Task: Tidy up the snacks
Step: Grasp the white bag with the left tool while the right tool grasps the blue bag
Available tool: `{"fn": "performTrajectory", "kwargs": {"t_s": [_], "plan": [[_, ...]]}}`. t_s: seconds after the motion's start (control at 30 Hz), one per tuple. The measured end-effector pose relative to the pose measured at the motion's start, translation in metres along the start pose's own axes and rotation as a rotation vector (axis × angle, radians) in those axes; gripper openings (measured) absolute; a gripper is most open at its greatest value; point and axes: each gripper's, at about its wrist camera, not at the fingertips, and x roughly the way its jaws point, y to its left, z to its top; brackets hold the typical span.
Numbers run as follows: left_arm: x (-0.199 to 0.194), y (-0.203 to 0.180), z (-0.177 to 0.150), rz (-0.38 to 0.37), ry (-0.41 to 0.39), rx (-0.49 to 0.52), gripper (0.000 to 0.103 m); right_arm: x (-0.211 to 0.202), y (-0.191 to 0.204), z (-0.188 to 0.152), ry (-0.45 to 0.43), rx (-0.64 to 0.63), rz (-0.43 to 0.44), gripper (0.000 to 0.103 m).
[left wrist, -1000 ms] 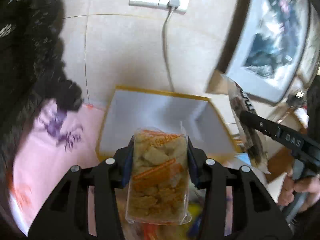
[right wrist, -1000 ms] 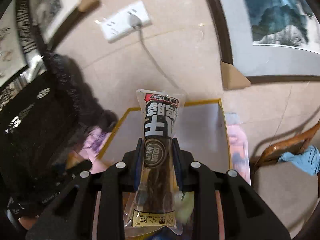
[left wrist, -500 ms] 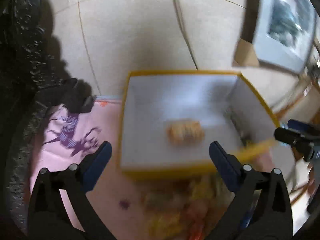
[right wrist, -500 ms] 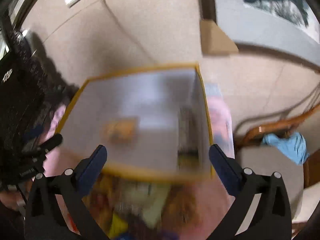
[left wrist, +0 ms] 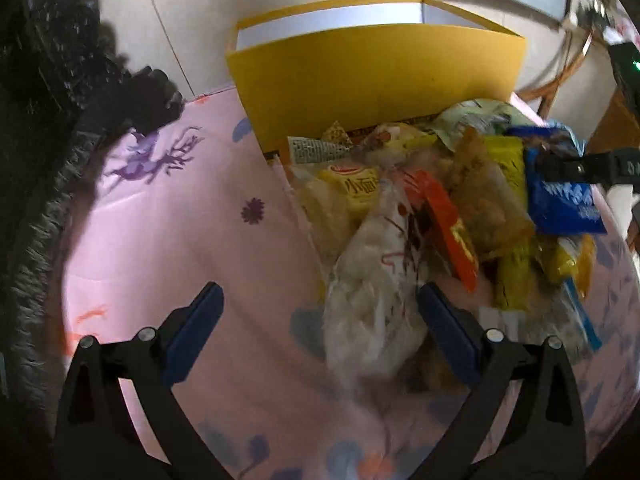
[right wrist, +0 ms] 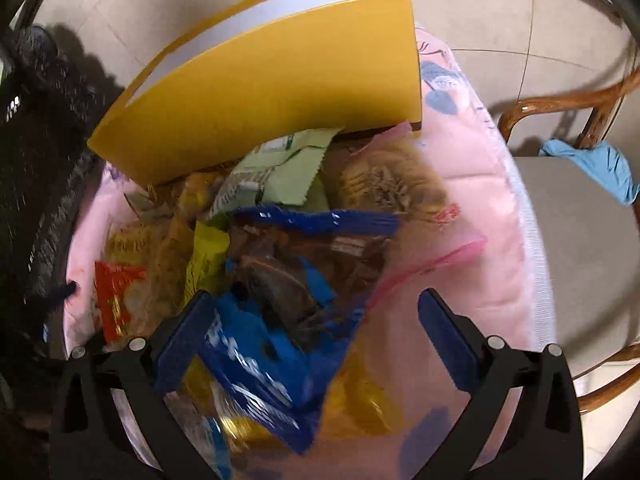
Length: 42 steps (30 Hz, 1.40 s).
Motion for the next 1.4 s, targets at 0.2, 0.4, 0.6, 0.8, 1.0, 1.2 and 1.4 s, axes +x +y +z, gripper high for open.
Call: {"fn": "performTrajectory", "kwargs": {"t_s": [0.2, 0.4, 0.6, 0.8, 1.0, 1.2, 1.4], "plan": [[0.020, 0.002, -0.003, -0.139, 0.024, -0.142, 0.065, -0.001, 0.020, 0.003, -0.015, -0.036, 0.021, 0.064], [0.004, 0.009, -0.005, -0.156, 0.046, -0.142, 0.046, -0.022, 0.010, 0.002, 0.003, -0.016, 0.065, 0.039], [-0.016, 0.010, -0.011, -0.177, 0.050, -0.160, 0.038, -0.038, 0.002, -0.003, 0.009, 0.054, 0.125, 0.029], [-0.048, 0.013, -0.014, -0.190, 0.005, -0.200, 0.037, -0.074, 0.014, -0.007, -0.062, 0.031, 0.184, 0.028], [-0.099, 0.000, 0.013, -0.163, -0.120, -0.157, 0.038, -0.133, 0.024, -0.004, -0.205, -0.048, 0.158, 0.028], [-0.133, -0.008, 0.067, -0.097, -0.241, -0.145, 0.038, -0.181, 0.034, 0.028, -0.353, -0.081, 0.161, 0.028], [-0.122, 0.003, 0.151, 0.162, -0.303, -0.198, 0.038, -0.181, 0.056, 0.102, -0.432, -0.172, 0.013, 0.028]]}}
